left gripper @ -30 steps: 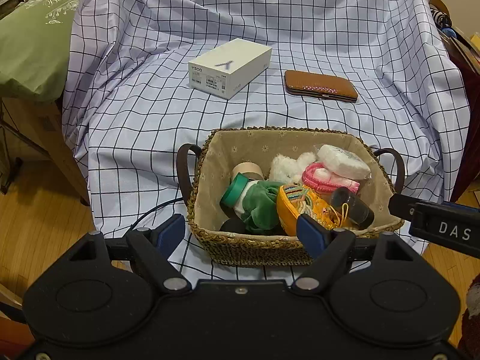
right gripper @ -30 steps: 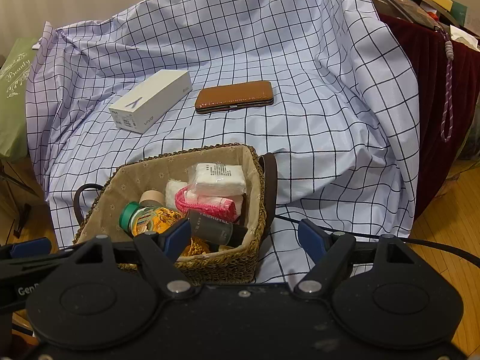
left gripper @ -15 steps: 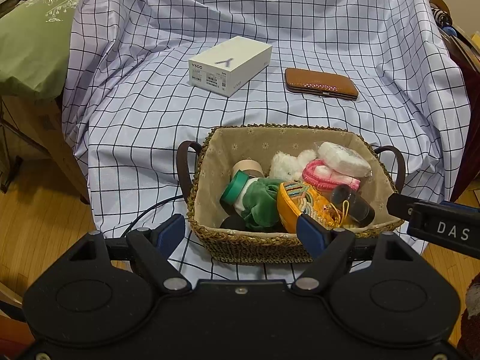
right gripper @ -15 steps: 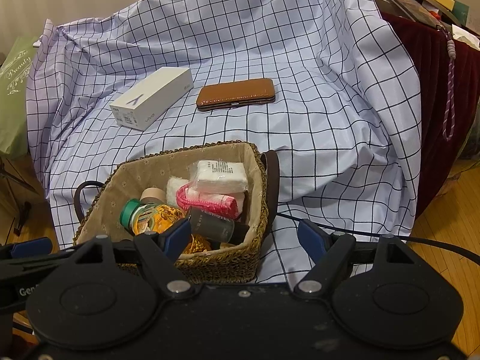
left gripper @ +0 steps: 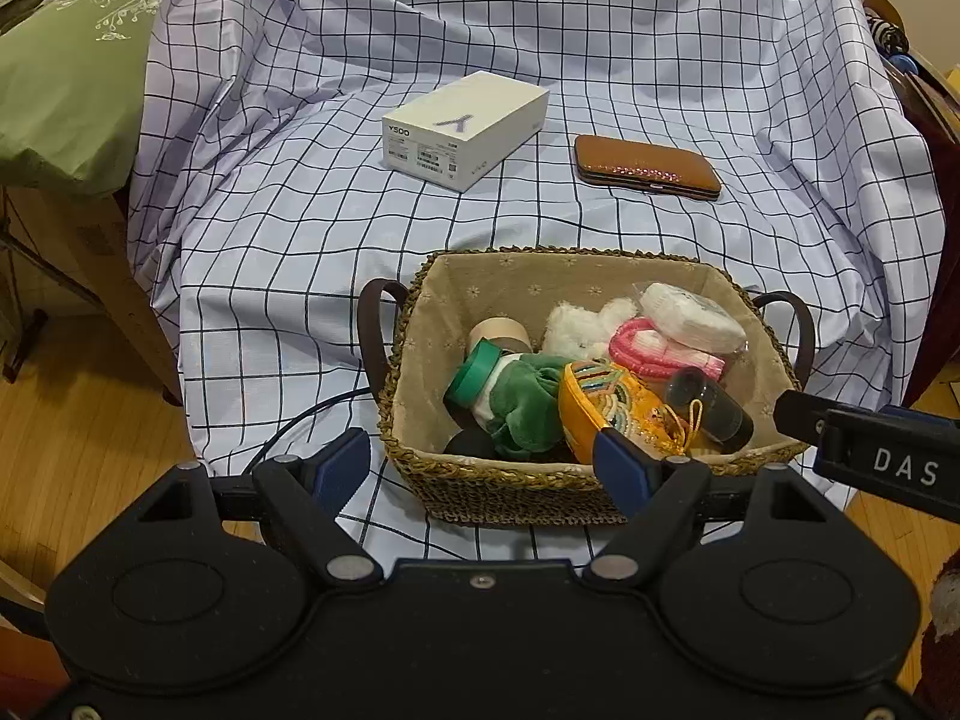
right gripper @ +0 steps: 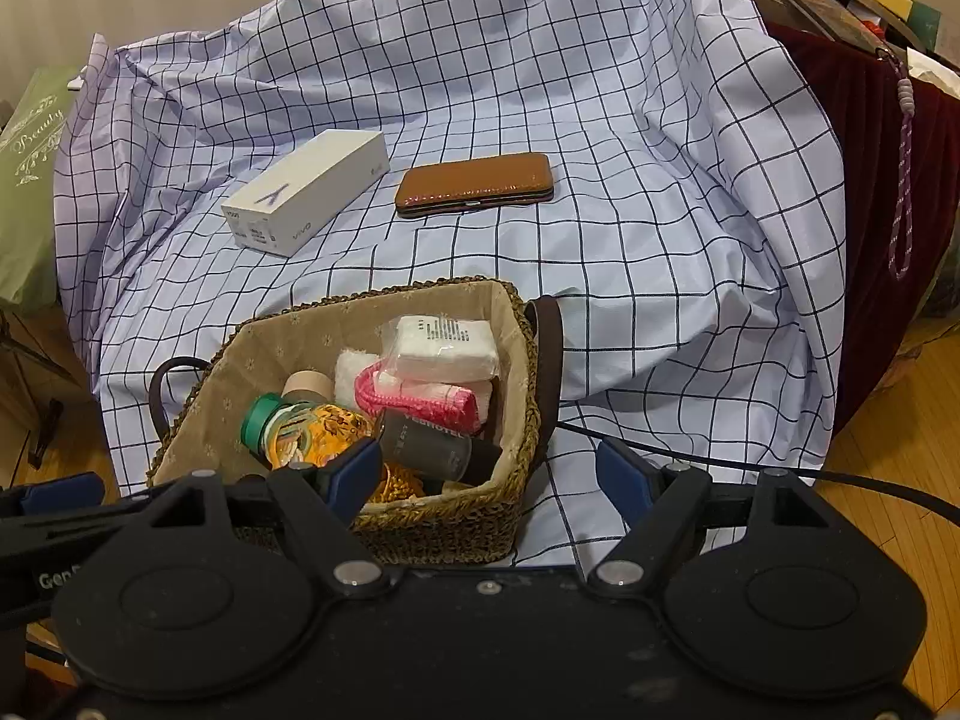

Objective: Organize soft objects
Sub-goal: 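Open the right tool and withdraw both tools above the basket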

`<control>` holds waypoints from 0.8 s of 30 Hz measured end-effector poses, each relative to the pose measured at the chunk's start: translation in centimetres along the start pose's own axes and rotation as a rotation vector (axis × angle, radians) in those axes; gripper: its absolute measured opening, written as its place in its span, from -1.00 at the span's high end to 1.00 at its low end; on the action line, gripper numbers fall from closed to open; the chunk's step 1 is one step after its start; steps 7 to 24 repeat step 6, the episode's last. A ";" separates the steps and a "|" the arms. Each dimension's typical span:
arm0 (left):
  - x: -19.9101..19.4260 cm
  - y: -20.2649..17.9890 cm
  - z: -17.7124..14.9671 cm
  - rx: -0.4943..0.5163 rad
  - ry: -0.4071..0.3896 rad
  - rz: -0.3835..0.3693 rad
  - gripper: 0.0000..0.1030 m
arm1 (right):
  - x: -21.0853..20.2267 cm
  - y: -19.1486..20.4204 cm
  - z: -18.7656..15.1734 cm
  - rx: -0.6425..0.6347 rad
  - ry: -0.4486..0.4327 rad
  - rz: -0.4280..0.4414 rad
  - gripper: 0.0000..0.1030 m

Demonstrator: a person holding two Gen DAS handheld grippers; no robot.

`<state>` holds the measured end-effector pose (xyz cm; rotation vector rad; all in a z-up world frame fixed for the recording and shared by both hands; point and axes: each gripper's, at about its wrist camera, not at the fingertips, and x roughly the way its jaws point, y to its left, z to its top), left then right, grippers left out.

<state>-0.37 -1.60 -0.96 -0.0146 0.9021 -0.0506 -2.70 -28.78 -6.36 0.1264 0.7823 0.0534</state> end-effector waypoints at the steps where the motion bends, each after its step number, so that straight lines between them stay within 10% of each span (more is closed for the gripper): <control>1: 0.0 0.0 0.0 0.000 0.001 -0.001 -0.50 | 0.0 0.0 -0.1 -0.001 0.000 0.001 -0.52; 24: -0.1 0.0 0.1 0.000 0.001 -0.003 -0.50 | 0.0 0.1 -0.1 0.000 0.000 0.000 -0.52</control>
